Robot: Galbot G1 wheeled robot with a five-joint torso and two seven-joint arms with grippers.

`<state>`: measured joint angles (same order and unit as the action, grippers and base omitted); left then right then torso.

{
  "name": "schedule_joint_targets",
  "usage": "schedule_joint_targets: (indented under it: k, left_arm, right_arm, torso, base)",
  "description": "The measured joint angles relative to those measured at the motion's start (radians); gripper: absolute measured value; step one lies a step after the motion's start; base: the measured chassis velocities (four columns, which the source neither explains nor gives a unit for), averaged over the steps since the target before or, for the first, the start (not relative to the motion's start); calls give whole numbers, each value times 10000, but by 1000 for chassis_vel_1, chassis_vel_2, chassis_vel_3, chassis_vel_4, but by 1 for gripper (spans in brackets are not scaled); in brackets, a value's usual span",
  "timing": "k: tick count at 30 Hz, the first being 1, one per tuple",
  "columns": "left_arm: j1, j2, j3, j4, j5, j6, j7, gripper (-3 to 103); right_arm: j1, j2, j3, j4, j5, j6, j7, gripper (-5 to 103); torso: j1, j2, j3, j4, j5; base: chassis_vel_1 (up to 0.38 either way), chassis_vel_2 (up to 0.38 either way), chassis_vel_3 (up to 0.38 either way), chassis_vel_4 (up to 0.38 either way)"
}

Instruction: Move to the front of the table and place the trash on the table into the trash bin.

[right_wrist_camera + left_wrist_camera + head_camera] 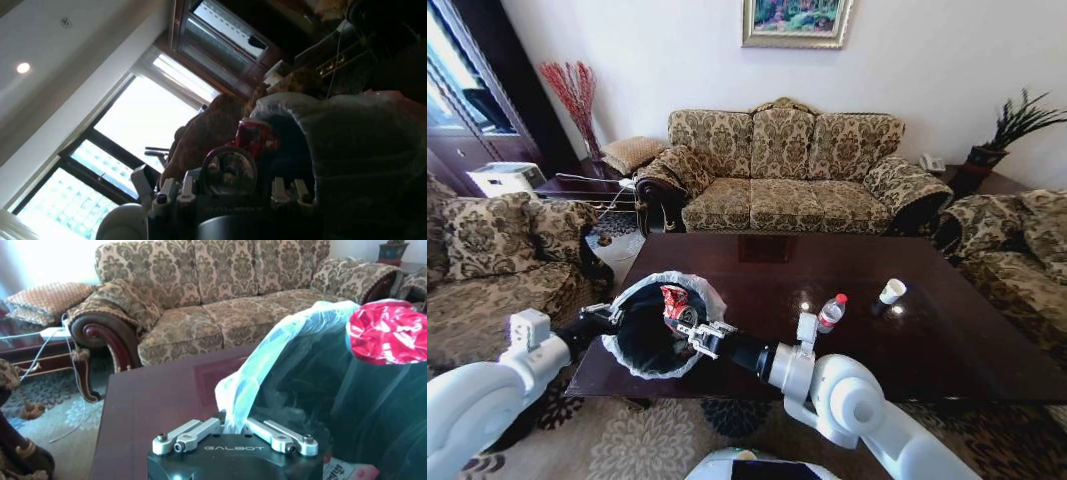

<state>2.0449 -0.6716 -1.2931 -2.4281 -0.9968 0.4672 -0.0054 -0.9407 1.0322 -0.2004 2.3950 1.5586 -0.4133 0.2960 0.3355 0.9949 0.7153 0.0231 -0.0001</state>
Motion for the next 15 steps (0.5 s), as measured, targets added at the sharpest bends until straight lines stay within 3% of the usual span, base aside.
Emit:
schedule_joint_targets:
  k: [9,15]
  left_arm:
    - [80,-47,0,-68,-5,21,7,0]
    - [80,-95,6,-85,1,24,16,0]
  right_arm:
    - [-20,153,-89,-87,632,138,382,53]
    - [-32,279,-97,-199,654,176,481,71]
  torso:
    - [0,0,0,2,0]
    - [0,0,0,2,0]
  base:
    - [0,0,0,0]
    - [0,0,0,0]
